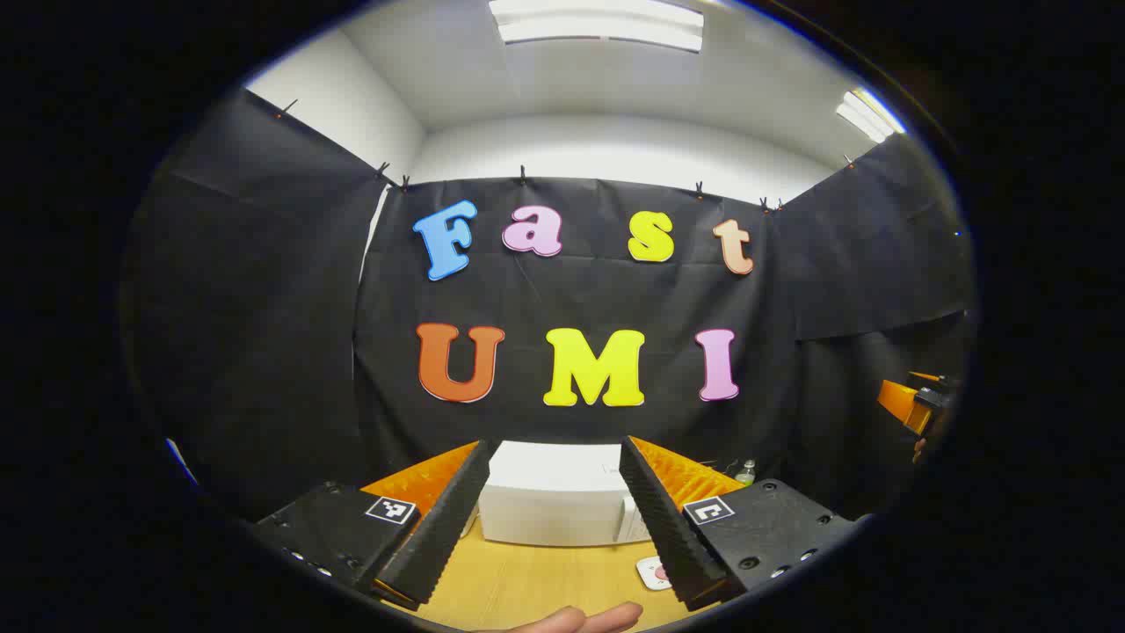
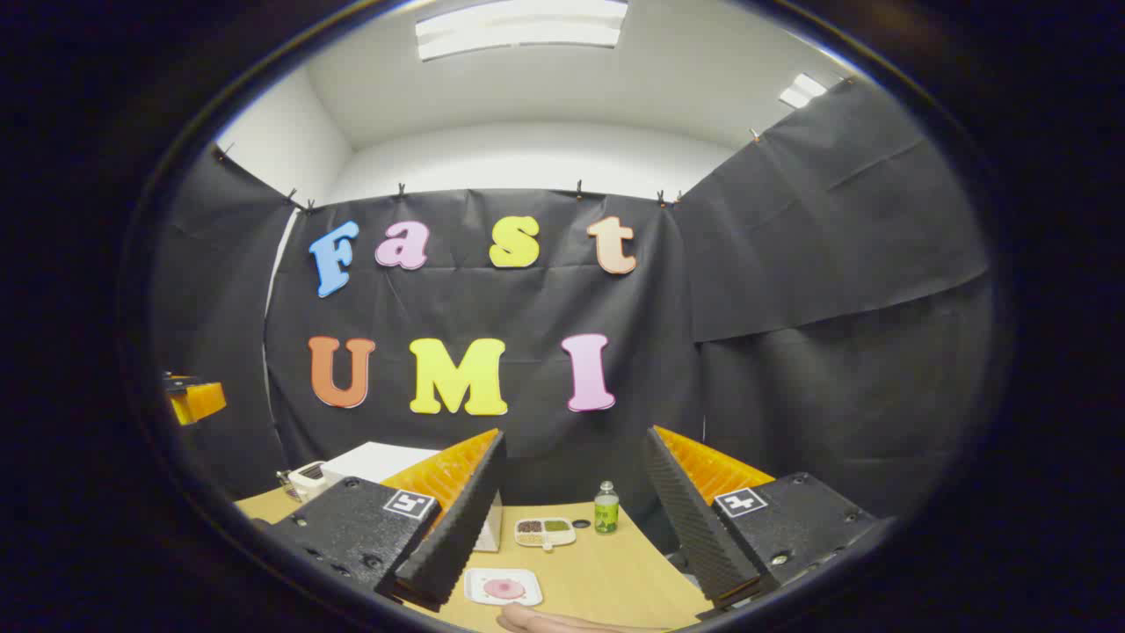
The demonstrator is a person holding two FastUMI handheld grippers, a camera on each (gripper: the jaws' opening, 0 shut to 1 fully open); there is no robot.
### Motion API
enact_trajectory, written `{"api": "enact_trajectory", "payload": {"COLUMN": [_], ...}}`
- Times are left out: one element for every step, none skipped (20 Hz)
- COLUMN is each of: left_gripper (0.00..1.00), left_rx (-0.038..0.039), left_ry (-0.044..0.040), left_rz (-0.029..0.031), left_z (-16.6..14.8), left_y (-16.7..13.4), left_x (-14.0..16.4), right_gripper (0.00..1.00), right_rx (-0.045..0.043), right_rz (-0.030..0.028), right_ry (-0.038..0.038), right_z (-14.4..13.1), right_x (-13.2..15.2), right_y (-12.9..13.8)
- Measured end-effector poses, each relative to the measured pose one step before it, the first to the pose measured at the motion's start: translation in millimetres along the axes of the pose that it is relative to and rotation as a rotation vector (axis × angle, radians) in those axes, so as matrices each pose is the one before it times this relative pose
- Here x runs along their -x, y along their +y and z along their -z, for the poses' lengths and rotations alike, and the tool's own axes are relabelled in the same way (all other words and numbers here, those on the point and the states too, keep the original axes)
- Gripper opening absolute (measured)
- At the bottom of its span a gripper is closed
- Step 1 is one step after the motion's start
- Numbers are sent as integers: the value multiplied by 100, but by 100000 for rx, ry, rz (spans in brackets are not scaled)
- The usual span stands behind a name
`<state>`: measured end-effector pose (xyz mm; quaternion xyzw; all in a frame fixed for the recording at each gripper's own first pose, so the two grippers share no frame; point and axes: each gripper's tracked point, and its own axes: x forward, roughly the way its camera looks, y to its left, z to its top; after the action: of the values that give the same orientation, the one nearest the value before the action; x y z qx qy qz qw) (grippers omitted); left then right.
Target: Open the microwave oven with the left hand, put the food in, and close the microwave oven.
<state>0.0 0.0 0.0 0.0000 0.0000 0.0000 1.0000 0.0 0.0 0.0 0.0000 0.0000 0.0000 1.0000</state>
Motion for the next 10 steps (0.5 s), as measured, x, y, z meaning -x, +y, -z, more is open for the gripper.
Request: {"api": "enact_trajectory", "payload": {"left_gripper": [95,95,95,95,83,95,95,94,94,83], "left_rx": [737,-350,-1006,-779,-338,32,210,191,-18,-512], "left_ry": [760,-963,-630,-158,146,187,72,208,-299,-437], "left_rz": [780,-803,-1125,-715,22,119,-3,-81,-615,-1503], "left_z": [-35,-388,-282,-42,226,94,49,153,4,-27], "left_y": [45,382,495,173,-118,-32,75,53,85,255], "left_x": [69,13,-31,-115,-167,-96,-114,-25,-237,-262], "right_gripper": [91,91,91,100,91,91,91,91,91,91], "right_rx": [173,-53,-188,71,236,200,397,481,395,223], "right_rz": [542,653,256,435,210,-177,-42,176,155,151], "right_ry": [-63,-417,-999,-799,-267,-161,-172,-199,-264,-411], "right_z": [-42,-86,-290,-92,-63,40,-58,78,31,22], "right_x": [101,17,64,77,183,106,65,-4,9,-1], "right_y": [-129,-245,-71,-44,-182,23,36,-97,-72,-117]}}
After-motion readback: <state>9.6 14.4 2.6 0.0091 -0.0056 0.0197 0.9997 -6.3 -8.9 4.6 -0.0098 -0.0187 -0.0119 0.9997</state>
